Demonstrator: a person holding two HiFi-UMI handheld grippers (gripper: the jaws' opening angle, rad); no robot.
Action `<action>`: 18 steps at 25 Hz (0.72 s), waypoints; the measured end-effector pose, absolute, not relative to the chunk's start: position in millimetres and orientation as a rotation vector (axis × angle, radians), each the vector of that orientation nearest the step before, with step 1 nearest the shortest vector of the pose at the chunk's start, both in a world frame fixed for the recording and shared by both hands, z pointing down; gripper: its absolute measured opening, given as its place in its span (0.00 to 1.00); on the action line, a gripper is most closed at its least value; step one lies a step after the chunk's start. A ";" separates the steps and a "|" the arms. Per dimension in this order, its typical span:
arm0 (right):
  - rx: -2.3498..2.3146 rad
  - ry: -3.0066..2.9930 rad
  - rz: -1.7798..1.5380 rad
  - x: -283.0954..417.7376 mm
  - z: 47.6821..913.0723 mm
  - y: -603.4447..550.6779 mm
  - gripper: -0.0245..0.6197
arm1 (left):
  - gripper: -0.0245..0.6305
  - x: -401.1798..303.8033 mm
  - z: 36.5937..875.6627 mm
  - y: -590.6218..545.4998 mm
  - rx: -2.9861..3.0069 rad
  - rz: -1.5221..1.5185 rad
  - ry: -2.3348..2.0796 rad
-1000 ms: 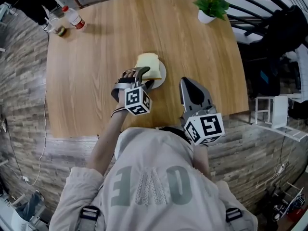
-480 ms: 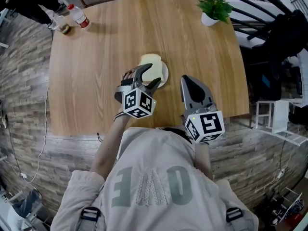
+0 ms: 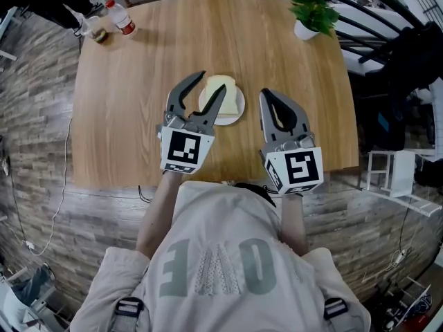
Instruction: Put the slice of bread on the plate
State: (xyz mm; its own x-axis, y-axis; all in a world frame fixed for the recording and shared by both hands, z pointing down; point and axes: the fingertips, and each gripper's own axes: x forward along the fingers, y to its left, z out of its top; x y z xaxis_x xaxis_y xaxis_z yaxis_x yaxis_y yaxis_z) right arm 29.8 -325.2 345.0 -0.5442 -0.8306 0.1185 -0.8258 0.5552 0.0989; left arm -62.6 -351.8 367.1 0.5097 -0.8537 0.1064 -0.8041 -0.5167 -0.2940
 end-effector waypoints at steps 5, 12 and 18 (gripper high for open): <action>1.429 -2.645 -0.205 19.3 316.5 -334.4 0.07 | 0.05 -104.6 295.2 -343.1 -2.402 -0.026 1.660; 1.502 -2.758 -0.328 0.7 281.7 -326.1 0.07 | 0.05 -148.7 252.5 -330.7 -2.312 0.277 1.771; 1.569 -2.720 -0.288 1.0 288.8 -324.8 0.06 | 0.05 -168.4 254.8 -329.3 -2.251 0.302 1.878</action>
State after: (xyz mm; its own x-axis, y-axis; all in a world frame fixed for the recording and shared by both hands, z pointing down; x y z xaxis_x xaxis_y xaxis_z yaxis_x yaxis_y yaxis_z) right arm 1.0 -324.8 288.8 -0.5049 -0.8573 -0.1008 -0.8594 0.4883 0.1517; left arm -168.4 -329.3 254.8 0.1746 -0.9446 -0.2780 -0.9841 -0.1766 -0.0180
